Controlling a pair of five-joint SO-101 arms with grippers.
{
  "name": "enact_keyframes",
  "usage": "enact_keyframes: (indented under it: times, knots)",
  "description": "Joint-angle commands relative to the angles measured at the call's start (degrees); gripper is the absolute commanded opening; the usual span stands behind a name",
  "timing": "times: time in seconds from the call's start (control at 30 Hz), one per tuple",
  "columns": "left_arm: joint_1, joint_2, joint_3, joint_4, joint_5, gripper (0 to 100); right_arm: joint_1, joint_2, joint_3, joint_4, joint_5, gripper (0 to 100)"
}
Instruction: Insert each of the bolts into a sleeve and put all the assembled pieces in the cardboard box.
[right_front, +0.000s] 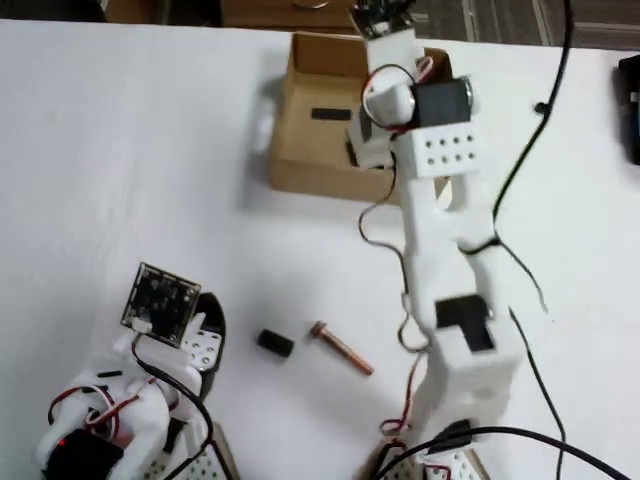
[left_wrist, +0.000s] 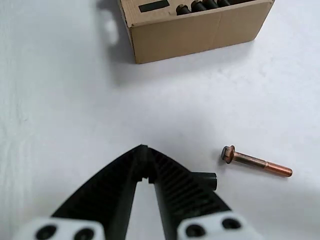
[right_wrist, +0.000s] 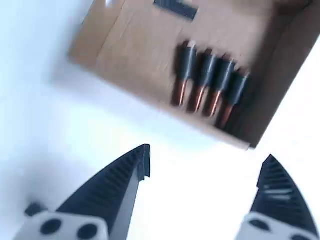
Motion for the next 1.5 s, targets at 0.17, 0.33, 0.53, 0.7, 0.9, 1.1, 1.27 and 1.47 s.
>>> enact_keyframes:
  times: [0.17,0.33,0.53,0.7,0.9,1.1,1.27,1.47]
  knots:
    - [-2.2,-0.2,-0.2,0.1,-0.4,2,-7.9,-16.0,22.3,1.2,0.4,32.7]
    - [-12.8,0.0,-0.1,0.4,-0.9,2,-7.4,-21.0,29.1,1.2,0.4,32.7]
    - [-24.5,0.0,2.9,-0.9,-6.9,2,-9.2,-34.3,39.3,1.2,0.7,32.7]
    - [-34.5,0.0,6.7,-2.8,-9.5,2,-9.7,-46.4,49.9,1.2,6.2,32.7]
    - [-39.2,0.0,10.9,-5.8,-9.8,2,-10.2,-55.8,60.9,1.3,14.9,32.6]
    - [-40.1,0.0,12.5,-6.2,-9.8,2,-11.0,-57.9,69.0,1.3,23.7,32.6]
    - [-40.5,0.0,12.5,-6.5,-9.8,2,-18.1,-58.2,72.9,1.3,24.4,32.6]
    - [-47.0,-0.2,14.4,-6.7,-9.9,2,-30.6,-58.3,75.5,1.3,23.7,32.6]
